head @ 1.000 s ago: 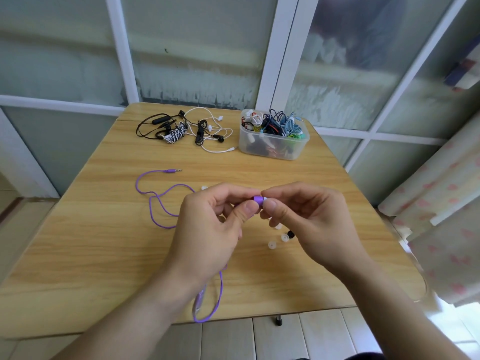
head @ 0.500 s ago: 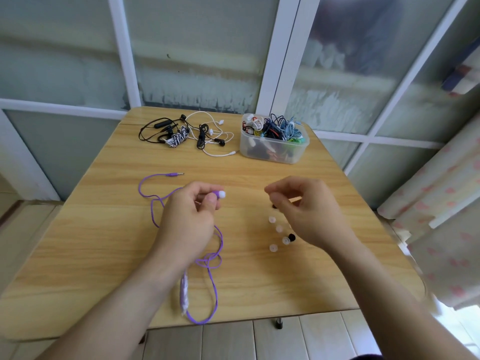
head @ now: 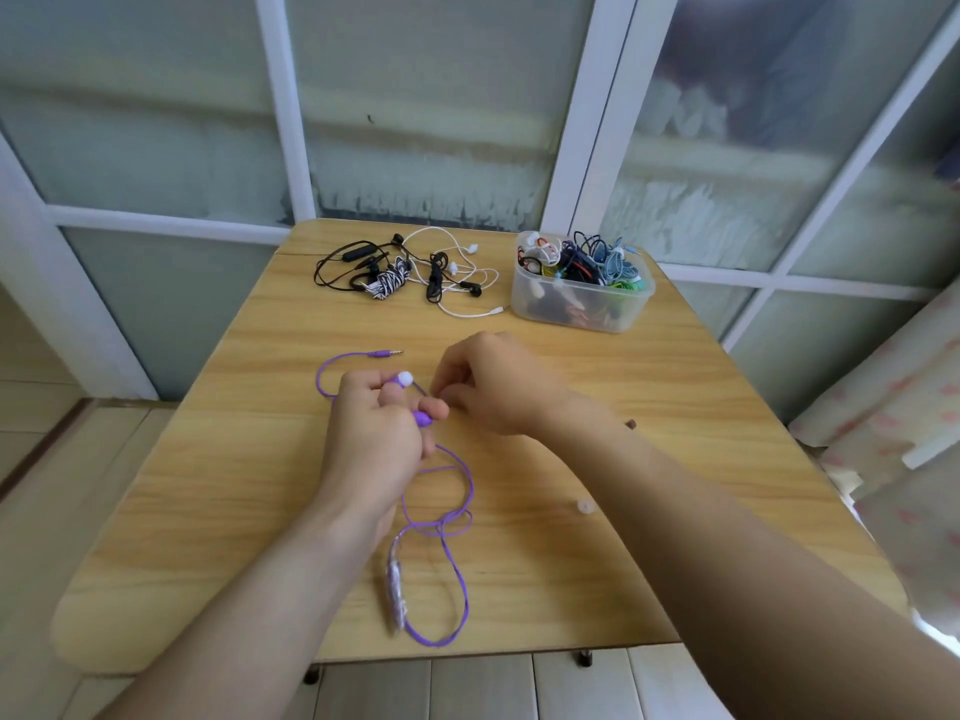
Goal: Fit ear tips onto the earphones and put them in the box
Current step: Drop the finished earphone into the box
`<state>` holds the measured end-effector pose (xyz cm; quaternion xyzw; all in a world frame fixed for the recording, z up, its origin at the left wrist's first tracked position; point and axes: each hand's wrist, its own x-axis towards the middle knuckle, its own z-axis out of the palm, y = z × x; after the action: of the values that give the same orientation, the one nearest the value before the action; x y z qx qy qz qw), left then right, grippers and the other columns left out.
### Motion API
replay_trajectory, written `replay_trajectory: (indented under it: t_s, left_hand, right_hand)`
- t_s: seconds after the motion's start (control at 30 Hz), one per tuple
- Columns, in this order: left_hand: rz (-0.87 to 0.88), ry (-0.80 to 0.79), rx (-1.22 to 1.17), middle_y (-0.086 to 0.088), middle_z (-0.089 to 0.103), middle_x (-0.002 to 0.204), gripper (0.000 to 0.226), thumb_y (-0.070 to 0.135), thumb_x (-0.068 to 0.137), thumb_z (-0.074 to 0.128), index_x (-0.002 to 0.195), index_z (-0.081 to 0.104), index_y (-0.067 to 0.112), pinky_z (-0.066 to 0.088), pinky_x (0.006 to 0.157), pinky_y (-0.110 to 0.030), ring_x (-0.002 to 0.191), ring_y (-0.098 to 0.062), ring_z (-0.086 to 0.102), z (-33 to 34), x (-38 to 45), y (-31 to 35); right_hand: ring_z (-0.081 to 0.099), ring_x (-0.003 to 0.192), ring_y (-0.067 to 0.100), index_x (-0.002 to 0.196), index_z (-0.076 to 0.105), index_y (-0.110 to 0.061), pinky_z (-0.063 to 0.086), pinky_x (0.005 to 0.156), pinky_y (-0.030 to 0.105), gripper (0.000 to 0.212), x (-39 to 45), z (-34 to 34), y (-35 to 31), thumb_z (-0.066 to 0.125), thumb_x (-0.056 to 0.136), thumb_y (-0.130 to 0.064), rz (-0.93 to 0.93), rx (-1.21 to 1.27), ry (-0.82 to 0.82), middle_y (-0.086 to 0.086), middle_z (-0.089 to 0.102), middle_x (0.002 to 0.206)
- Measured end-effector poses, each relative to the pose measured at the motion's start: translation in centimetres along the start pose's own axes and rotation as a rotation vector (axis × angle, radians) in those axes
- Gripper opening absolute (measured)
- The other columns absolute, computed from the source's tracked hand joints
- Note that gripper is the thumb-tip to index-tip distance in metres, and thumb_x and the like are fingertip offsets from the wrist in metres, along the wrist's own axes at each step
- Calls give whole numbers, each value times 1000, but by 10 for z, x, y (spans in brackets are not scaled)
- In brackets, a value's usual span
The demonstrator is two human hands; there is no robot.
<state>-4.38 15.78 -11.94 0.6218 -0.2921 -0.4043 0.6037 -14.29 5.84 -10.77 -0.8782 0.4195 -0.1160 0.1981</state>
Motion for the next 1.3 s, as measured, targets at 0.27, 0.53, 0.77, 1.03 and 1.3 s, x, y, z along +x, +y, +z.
replay_trajectory:
  t_s: [0.27,0.53,0.77,1.03,1.3]
  left_hand:
    - [-55,-170,-164,-12,64,82,7,4,100,45,101,51,8,30,36,-19,44,-12,51,7,-9,5]
    - [-141,-469,-379,-16,63,78,24,-11,90,52,111,52,1,32,40,-20,49,-16,48,24,-25,10]
    - [-76,-572,-411,-19,68,97,35,-15,91,43,121,47,3,33,42,-22,53,-20,54,32,-28,8]
    - [91,-616,-145,-21,56,100,42,-16,90,49,127,45,4,42,43,-21,46,-17,57,34,-32,4]
    - [145,-557,2,-15,64,61,17,9,85,68,99,63,1,42,45,-22,42,-20,49,28,-31,2]
  right_hand:
    - [69,66,16,92,68,-9,60,68,30,12,-66,-19,7,63,91,2,205,865,285,8,65,78]
    - [73,83,25,89,75,-11,35,101,68,25,-124,-16,8,82,69,-24,353,1157,258,8,76,90]
    - [68,70,23,98,68,0,58,67,30,23,-130,-19,20,74,76,-7,356,1283,262,18,72,83]
    - [63,74,27,97,70,5,52,71,33,21,-130,-17,26,68,88,-14,206,1188,210,13,64,72]
    - [61,59,14,87,73,-3,50,57,22,9,-130,-22,20,73,82,-11,146,942,393,4,69,66]
